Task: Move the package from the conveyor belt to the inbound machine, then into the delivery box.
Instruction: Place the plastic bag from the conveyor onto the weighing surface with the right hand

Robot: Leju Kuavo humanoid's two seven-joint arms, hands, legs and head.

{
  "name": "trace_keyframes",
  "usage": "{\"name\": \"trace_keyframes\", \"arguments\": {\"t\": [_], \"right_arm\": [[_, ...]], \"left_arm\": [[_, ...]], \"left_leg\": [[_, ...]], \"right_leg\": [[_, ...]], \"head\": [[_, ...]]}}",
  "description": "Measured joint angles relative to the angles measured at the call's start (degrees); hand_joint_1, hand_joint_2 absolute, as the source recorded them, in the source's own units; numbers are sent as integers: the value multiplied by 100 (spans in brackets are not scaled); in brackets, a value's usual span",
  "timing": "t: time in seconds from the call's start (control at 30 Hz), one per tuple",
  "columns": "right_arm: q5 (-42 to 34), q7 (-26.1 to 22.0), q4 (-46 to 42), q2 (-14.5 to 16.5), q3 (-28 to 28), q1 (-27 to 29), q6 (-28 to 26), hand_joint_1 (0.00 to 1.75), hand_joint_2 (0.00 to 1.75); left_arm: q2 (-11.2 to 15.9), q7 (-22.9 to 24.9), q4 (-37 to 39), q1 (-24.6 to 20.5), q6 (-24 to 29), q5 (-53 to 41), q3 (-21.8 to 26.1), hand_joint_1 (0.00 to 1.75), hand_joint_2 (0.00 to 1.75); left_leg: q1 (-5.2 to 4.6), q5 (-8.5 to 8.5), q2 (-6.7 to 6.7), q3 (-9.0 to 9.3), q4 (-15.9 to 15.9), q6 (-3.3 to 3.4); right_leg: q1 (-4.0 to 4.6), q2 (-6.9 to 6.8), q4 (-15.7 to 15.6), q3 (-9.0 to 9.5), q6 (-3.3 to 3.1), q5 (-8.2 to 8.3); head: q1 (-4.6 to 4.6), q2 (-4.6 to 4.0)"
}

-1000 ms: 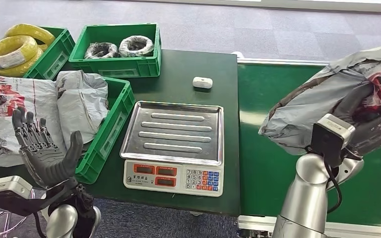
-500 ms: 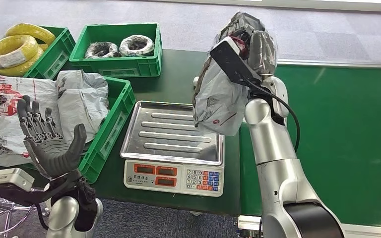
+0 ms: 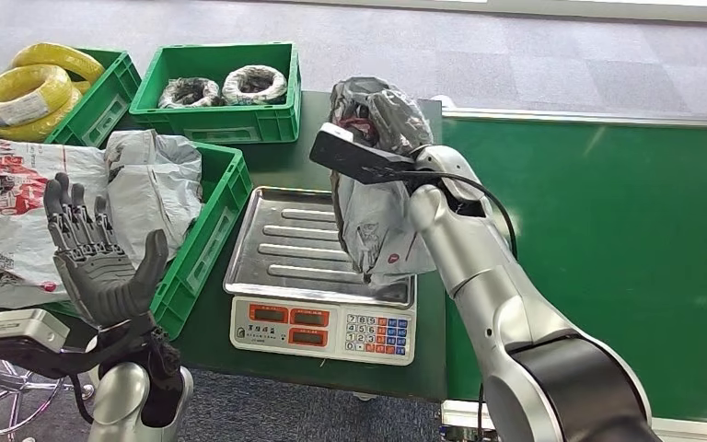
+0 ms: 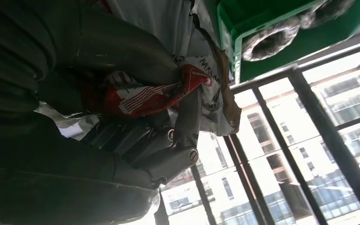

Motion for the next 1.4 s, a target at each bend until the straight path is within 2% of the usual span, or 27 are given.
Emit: {"name": "trace_keyframes", "arguments": {"t": [0.27,0.3,0.4,0.43,0.6,0.77,0.83,0.9,1.0,1.07,1.23,1.3,1.4], "right_arm": [[-223,-971,179,110,291,29,546,175,175],[-243,-1023,192,122,311,36,573,142,175],[-287,-1072,217,168,395,72,627,11,175],[-294,-1050,218,187,425,94,632,0,175],[-286,-733,218,255,516,185,502,0,175],[-280,-699,218,286,550,213,473,0,175],[-238,-619,219,292,560,215,419,0,87],[-70,-273,226,297,596,217,144,0,0],[65,400,231,299,662,257,-949,0,0],[-323,439,165,297,596,316,-1761,0,0],[-2348,-481,-798,261,-165,697,-2624,0,0],[-2477,-836,-1680,231,-434,1027,-3085,0,0],[-1838,-1346,-3589,256,-766,1688,-3457,0,0]], "left_arm": [[-2,0,8,-26,-133,-30,73,0,175],[-2,0,8,-28,-138,-36,85,0,175],[-9,0,8,-32,-143,-57,137,0,175],[-16,0,8,-32,-143,-63,156,0,175],[-46,0,8,-32,-141,-79,223,0,175],[-48,0,6,-32,-141,-94,247,0,175],[-51,0,5,-32,-131,-105,259,0,175],[-63,0,-5,-31,-89,-123,281,0,175],[-88,0,-60,-13,23,-149,310,0,175],[-97,0,-101,3,108,-169,320,0,175],[-107,0,-139,19,285,-195,321,0,175],[-107,0,-119,8,290,-186,317,0,175],[-101,0,-30,-48,245,-144,287,0,175]], "left_leg": [[0,0,1,0,0,0],[0,0,1,0,0,0],[0,0,1,1,0,0],[0,0,1,1,0,0],[0,0,1,0,0,0],[0,0,1,0,0,0],[0,0,1,0,0,0],[0,0,1,0,0,0],[0,0,1,0,0,0],[0,0,1,1,0,0],[-1,0,-6,0,1,0],[-1,-1,-6,0,2,0],[-2,-4,-10,-3,3,0]], "right_leg": [[0,0,0,0,0,0],[0,0,0,0,0,0],[0,0,0,0,0,0],[0,1,0,-1,0,0],[0,0,0,-1,0,-1],[0,0,-1,-1,0,-1],[0,0,0,-1,0,0],[0,0,0,-1,0,0],[0,0,0,-1,0,-1],[0,0,-1,-1,0,-1],[-1,-5,-2,-1,1,-1],[-2,-5,-3,-2,1,-1],[-2,-5,-3,-6,2,-2]], "head": [[-1,0],[-1,0],[0,0],[0,0],[0,0],[0,0],[0,0],[0,0],[0,0],[0,0],[1,0],[1,0],[-1,0]]}}
